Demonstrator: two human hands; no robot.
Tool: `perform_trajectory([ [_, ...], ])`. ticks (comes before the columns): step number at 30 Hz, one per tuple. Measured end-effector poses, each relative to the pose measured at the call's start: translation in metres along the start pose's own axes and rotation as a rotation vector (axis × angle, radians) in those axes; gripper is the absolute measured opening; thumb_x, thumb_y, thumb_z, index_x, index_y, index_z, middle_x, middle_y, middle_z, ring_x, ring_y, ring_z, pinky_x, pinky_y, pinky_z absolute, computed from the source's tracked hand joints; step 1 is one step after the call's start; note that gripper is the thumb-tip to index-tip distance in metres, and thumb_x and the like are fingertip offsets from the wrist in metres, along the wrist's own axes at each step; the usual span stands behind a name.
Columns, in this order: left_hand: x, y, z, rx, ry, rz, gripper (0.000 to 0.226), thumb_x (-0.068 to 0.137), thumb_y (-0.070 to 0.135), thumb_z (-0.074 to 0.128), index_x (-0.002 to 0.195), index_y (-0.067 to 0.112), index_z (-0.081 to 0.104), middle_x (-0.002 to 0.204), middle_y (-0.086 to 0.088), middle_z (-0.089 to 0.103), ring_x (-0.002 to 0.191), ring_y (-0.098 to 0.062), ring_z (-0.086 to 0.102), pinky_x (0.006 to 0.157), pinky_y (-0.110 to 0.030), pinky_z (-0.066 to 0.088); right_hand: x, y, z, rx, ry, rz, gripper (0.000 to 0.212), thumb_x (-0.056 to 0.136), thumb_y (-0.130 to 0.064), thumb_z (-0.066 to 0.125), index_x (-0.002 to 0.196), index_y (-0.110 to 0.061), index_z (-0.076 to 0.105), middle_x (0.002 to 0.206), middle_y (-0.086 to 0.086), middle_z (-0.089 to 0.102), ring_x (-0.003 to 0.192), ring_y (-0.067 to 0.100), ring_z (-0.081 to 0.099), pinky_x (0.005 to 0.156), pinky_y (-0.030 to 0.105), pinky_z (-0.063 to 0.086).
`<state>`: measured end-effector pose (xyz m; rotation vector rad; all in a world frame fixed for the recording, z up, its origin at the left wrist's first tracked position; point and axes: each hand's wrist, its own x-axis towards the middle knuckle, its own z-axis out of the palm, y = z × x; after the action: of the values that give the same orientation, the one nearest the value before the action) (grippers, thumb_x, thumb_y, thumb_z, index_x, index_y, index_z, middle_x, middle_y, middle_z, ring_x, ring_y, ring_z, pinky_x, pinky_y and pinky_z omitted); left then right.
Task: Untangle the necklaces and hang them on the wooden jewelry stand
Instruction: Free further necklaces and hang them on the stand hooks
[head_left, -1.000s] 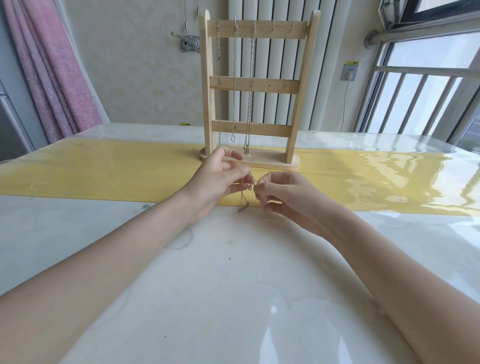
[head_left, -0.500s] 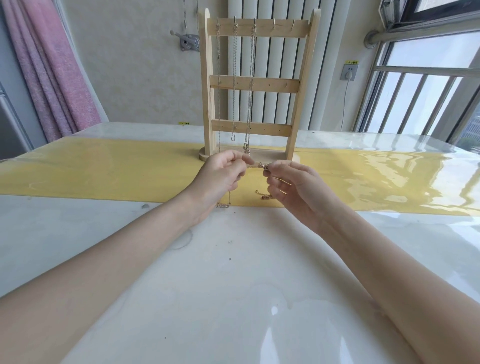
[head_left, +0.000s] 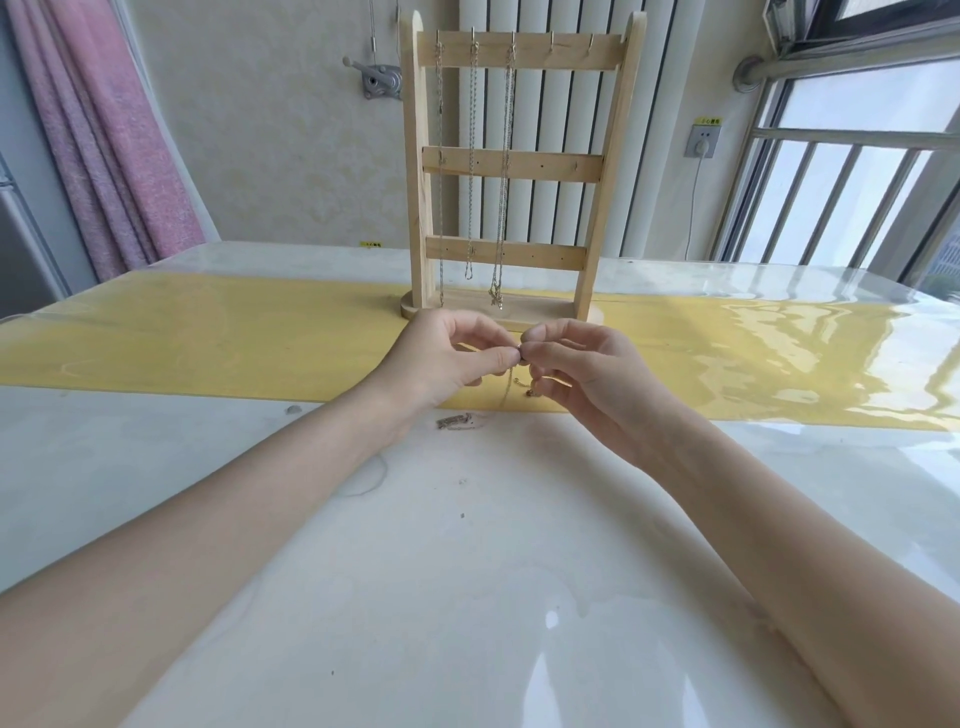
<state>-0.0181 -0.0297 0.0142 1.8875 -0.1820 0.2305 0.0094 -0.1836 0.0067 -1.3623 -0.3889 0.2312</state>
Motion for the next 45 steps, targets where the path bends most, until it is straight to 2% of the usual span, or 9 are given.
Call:
perform_trajectory([
  [5,0.002,0.002,0.000,-0.327,-0.071,-0.253,0.017,0.087,0.009,0.061,0.073,0.018,0.058,0.067,0.006,0.064,0.067,-0.009,0.061,0.063,-0.018,0.049,0.001,-0.004,-0.002,-0.108,-0.044,-0.008,0.018,0.085,0.008,0.061,0.087,-0.009,0.055,0.071,0.006,0.056,0.058,0.017,0.046,0.070,0.032,0.041],
  [16,0.005,0.004,0.000,-0.615,-0.001,-0.423,0.018,0.086,0.001,0.054,0.070,0.009,0.051,0.057,-0.003,0.051,0.045,-0.009,0.046,0.048,-0.019,0.049,-0.001,-0.009,-0.006,-0.255,-0.199,0.035,0.019,0.087,0.009,0.058,0.091,-0.009,0.053,0.070,0.005,0.055,0.058,0.013,0.046,0.060,0.021,0.043],
  [21,0.003,0.003,0.002,-0.157,-0.035,-0.112,0.017,0.088,0.004,0.061,0.080,0.016,0.051,0.058,0.007,0.059,0.055,-0.007,0.052,0.067,-0.021,0.053,0.002,-0.002,-0.007,-0.502,-0.133,0.008,0.008,0.087,0.003,0.058,0.091,0.004,0.065,0.067,0.007,0.050,0.060,0.015,0.042,0.062,0.026,0.038],
  [24,0.003,0.003,0.000,0.117,0.020,0.056,0.022,0.083,0.009,0.068,0.079,0.021,0.050,0.069,0.004,0.061,0.064,-0.021,0.061,0.074,-0.032,0.052,0.002,-0.001,-0.010,-0.520,-0.066,0.011,0.007,0.087,-0.003,0.064,0.082,0.002,0.066,0.073,0.012,0.055,0.063,0.016,0.046,0.061,0.023,0.041],
  [26,0.004,0.003,-0.004,0.261,0.070,0.144,0.025,0.080,0.012,0.070,0.078,0.026,0.049,0.073,0.004,0.063,0.070,-0.025,0.065,0.073,-0.033,0.051,0.002,-0.004,-0.013,-0.404,-0.035,0.025,0.010,0.087,-0.004,0.065,0.077,-0.003,0.065,0.072,0.006,0.056,0.061,0.012,0.047,0.058,0.018,0.044],
  [32,-0.002,-0.002,0.004,0.537,-0.013,0.221,0.009,0.079,0.011,0.063,0.082,0.019,0.066,0.054,0.016,0.055,0.051,0.001,0.047,0.055,-0.014,0.039,0.001,-0.004,-0.009,-0.346,-0.031,-0.025,0.017,0.087,0.000,0.061,0.072,-0.006,0.063,0.072,0.003,0.055,0.059,0.010,0.045,0.059,0.019,0.043],
  [34,-0.002,-0.001,0.005,0.486,-0.043,0.193,0.011,0.080,0.012,0.063,0.074,0.020,0.067,0.053,0.014,0.053,0.049,0.000,0.044,0.051,-0.010,0.034,0.002,-0.004,-0.009,-0.321,-0.025,-0.047,0.020,0.089,-0.002,0.059,0.070,-0.008,0.061,0.067,0.000,0.053,0.061,0.010,0.046,0.059,0.019,0.044],
  [39,0.004,-0.001,0.000,0.133,-0.022,-0.023,0.013,0.085,0.013,0.065,0.075,0.020,0.067,0.072,0.002,0.058,0.060,-0.006,0.051,0.063,-0.017,0.049,0.003,-0.002,-0.010,-0.217,-0.070,0.011,0.022,0.095,-0.009,0.053,0.074,-0.009,0.056,0.068,0.002,0.044,0.059,0.013,0.046,0.056,0.020,0.044],
  [45,0.006,0.002,-0.001,-0.190,-0.064,-0.214,0.019,0.091,0.017,0.057,0.074,0.014,0.063,0.058,0.008,0.040,0.050,-0.006,0.034,0.050,-0.014,0.043,0.002,-0.003,-0.006,-0.144,-0.095,0.049,0.024,0.098,-0.011,0.047,0.075,-0.010,0.052,0.075,0.002,0.043,0.060,0.013,0.049,0.058,0.021,0.045],
])
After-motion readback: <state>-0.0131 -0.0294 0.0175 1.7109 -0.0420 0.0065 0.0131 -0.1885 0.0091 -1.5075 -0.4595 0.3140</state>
